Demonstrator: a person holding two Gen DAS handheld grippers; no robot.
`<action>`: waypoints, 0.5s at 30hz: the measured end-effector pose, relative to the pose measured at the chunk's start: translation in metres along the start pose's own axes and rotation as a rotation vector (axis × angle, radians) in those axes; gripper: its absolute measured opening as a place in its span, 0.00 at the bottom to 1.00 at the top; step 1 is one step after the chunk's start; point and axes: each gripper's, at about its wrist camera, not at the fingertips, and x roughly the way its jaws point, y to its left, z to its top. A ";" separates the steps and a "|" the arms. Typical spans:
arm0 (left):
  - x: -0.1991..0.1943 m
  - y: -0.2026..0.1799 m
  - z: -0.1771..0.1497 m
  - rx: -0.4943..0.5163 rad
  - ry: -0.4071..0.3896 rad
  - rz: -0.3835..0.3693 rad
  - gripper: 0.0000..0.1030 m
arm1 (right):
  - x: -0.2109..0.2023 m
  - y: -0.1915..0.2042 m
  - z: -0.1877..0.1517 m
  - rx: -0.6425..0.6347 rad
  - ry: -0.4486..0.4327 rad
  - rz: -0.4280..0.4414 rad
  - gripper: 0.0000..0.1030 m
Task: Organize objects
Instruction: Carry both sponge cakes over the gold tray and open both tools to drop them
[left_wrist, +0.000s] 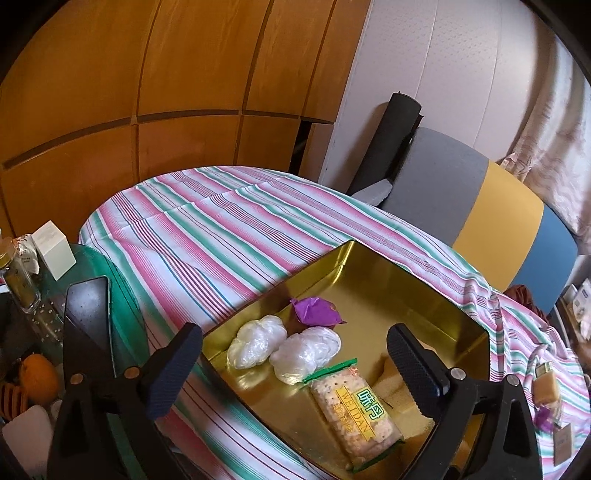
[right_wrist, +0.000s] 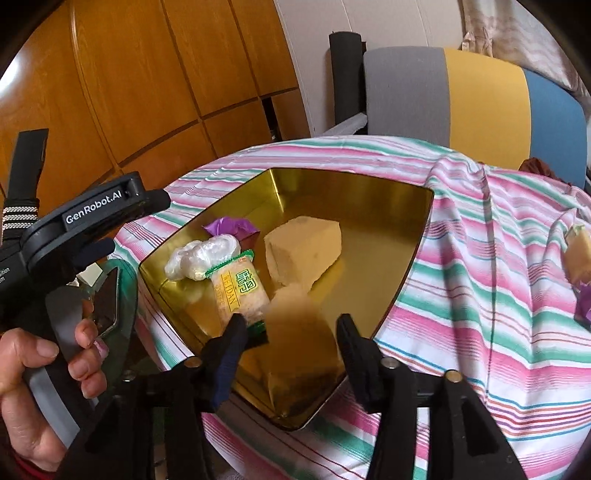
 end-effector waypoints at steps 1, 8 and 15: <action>-0.001 -0.001 0.000 -0.001 -0.001 -0.005 0.99 | -0.002 0.001 0.000 -0.005 -0.010 -0.001 0.55; -0.006 -0.011 -0.003 0.028 -0.009 -0.026 1.00 | -0.021 -0.012 0.003 0.033 -0.074 -0.010 0.55; -0.011 -0.034 -0.014 0.086 0.009 -0.086 1.00 | -0.036 -0.040 0.004 0.103 -0.103 -0.050 0.55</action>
